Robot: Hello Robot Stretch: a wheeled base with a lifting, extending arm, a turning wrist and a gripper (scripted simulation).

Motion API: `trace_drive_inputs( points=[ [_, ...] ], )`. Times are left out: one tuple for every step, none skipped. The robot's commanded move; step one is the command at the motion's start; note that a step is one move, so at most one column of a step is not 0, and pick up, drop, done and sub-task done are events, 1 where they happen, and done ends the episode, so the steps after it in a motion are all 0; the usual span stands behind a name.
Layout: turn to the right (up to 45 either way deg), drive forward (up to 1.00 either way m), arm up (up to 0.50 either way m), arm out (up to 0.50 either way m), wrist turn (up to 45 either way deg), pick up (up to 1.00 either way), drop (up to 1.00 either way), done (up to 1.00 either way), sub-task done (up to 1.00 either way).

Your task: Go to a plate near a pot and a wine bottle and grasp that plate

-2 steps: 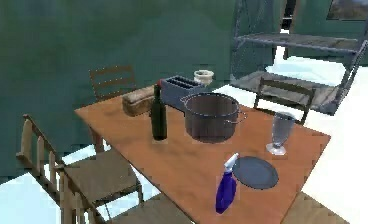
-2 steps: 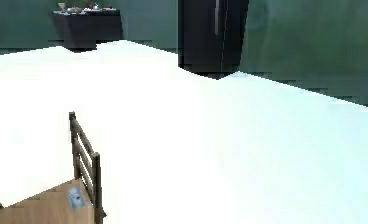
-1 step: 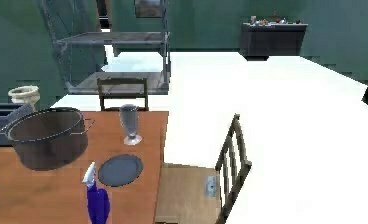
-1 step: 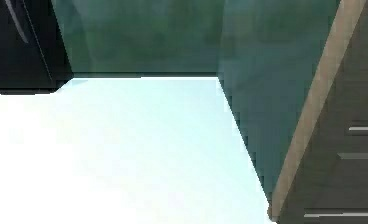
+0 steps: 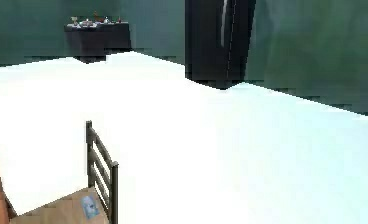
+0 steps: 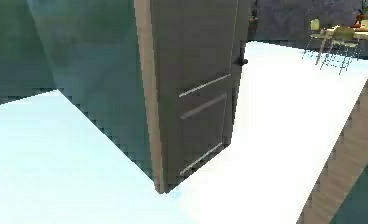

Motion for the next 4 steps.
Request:
trace_drive_inputs(
  points=[
    [45.0, 0.00, 0.00, 0.00, 0.0, 0.00, 0.00, 0.00, 0.00],
    [9.0, 0.00, 0.00, 0.00, 0.0, 0.00, 0.00, 0.00, 0.00],
    [0.0, 0.25, 0.00, 0.00, 0.0, 0.00, 0.00, 0.00, 0.00],
    [-45.0, 0.00, 0.00, 0.00, 0.0, 0.00, 0.00, 0.00, 0.00]
  ],
)
